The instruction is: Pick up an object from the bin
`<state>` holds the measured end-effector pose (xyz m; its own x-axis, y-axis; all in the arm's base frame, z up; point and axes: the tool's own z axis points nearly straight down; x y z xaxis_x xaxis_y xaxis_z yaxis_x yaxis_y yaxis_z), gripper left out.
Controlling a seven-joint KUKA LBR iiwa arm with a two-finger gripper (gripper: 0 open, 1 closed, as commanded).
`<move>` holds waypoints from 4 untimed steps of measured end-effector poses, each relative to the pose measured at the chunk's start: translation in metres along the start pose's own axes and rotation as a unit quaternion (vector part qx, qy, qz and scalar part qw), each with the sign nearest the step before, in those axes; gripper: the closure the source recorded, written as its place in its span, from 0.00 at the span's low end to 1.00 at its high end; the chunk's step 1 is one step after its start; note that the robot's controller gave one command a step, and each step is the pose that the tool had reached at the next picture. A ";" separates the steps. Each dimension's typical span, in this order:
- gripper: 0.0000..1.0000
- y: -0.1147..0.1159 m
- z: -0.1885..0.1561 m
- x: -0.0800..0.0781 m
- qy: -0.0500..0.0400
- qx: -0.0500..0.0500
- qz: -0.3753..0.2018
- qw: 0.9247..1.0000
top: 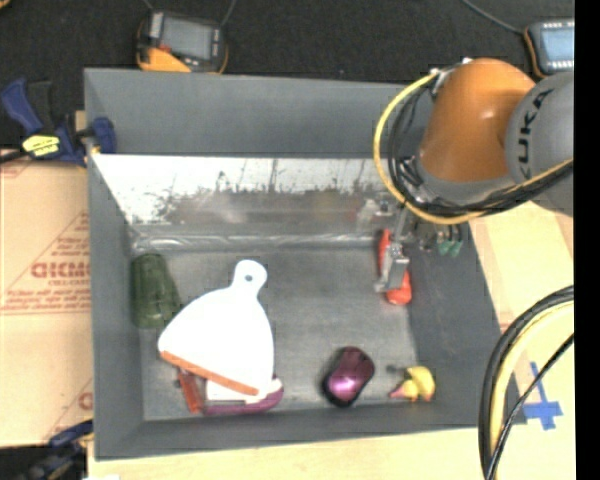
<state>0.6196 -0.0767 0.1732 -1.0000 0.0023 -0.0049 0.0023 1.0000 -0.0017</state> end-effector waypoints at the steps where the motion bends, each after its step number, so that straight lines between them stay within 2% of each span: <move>1: 0.00 0.011 0.058 0.048 -0.002 0.000 -0.176 0.984; 2: 0.00 0.021 0.055 0.068 -0.001 0.000 -0.226 0.974; 3: 0.00 0.039 0.059 0.112 0.002 -0.001 -0.286 0.958; 4: 0.00 0.043 0.085 0.117 -0.001 0.000 -0.405 0.914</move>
Offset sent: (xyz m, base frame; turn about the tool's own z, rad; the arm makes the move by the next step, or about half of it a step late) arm -0.0779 0.0298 -0.0259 -0.3880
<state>0.5030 -0.0338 0.0871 -0.6742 -0.7386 -0.0027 -0.7386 0.6742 -0.0060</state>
